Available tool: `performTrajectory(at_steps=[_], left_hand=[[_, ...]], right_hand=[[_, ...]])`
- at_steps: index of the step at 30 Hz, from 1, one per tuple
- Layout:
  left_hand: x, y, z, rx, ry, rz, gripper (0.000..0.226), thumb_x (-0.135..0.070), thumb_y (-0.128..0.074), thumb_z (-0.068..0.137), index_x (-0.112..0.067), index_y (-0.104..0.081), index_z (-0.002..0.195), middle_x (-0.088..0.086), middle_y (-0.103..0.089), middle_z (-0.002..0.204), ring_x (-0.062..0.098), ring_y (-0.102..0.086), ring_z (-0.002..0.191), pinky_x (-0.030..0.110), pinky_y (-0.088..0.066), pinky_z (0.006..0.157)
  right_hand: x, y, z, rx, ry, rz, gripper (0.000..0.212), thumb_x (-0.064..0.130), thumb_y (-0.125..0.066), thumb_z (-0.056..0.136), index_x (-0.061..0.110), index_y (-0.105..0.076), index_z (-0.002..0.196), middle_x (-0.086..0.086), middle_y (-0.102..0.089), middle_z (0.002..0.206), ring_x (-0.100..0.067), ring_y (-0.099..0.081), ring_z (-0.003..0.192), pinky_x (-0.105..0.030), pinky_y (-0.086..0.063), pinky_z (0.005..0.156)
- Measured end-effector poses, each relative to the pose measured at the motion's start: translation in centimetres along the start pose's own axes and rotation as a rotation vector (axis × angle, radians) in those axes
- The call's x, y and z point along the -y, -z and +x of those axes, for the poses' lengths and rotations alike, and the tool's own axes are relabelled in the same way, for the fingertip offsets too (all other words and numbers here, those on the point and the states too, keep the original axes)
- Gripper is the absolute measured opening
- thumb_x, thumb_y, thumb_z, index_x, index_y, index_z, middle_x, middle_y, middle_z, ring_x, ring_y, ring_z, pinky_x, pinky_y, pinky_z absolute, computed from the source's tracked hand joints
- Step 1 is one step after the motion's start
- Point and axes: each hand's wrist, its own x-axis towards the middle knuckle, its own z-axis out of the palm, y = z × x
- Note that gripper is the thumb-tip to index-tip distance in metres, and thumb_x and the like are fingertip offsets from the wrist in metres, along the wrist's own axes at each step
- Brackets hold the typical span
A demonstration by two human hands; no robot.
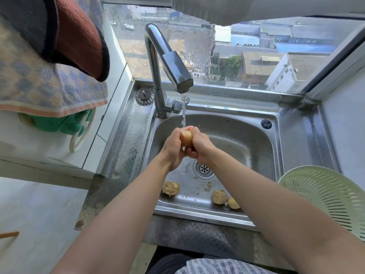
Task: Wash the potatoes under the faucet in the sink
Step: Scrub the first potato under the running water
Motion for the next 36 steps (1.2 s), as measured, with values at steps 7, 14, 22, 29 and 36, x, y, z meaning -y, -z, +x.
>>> performTrajectory(at_steps=[7,14,22,29,36], left_hand=[[-0.2,-0.2,0.0,-0.011,0.02,-0.034,0.052,-0.016,-0.022,0.092,-0.004,-0.05,0.134,0.019,-0.056,0.102,0.019,-0.045,0.062,0.023,-0.047,0.045],[0.3,-0.2,0.1,0.013,0.014,-0.056,0.052,-0.013,-0.023,0.09,-0.008,-0.052,0.132,0.018,-0.057,0.106,0.021,-0.048,0.073,0.025,-0.049,0.05],[0.5,-0.7,0.7,-0.032,-0.035,0.006,0.037,-0.037,-0.037,0.101,-0.013,-0.062,0.112,0.013,-0.062,0.099,0.021,-0.055,0.078,0.03,-0.042,0.062],[-0.6,0.3,1.9,-0.223,0.037,-0.265,0.043,-0.048,-0.037,0.099,-0.016,-0.065,0.102,0.007,-0.07,0.094,0.023,-0.066,0.084,0.031,-0.052,0.064],[-1.3,1.5,1.9,-0.137,0.054,-0.439,0.063,-0.064,-0.028,0.095,-0.013,-0.064,0.093,0.008,-0.071,0.078,0.017,-0.069,0.066,0.027,-0.053,0.055]], right_hand=[[0.3,0.2,-0.3,-0.006,-0.005,-0.013,0.035,0.03,-0.029,0.101,0.021,-0.057,0.082,-0.011,-0.051,0.073,-0.013,-0.035,0.044,-0.015,-0.028,0.029],[0.1,0.5,0.0,-0.055,-0.056,0.005,0.034,0.035,-0.03,0.102,0.014,-0.055,0.095,-0.011,-0.05,0.074,-0.011,-0.037,0.037,-0.014,-0.028,0.028],[0.7,0.9,-0.8,-0.025,-0.061,-0.09,0.037,0.047,-0.029,0.099,0.021,-0.055,0.092,-0.01,-0.053,0.072,-0.014,-0.037,0.046,-0.016,-0.027,0.033],[0.7,-0.4,-0.6,0.042,0.091,-0.179,0.055,0.055,-0.055,0.089,0.005,-0.056,0.111,-0.008,-0.06,0.082,-0.012,-0.052,0.049,-0.02,-0.047,0.044],[2.3,-3.8,0.4,-0.062,0.352,-0.445,0.039,0.042,-0.049,0.093,0.006,-0.063,0.094,-0.013,-0.064,0.094,-0.029,-0.06,0.085,-0.045,-0.051,0.084]])
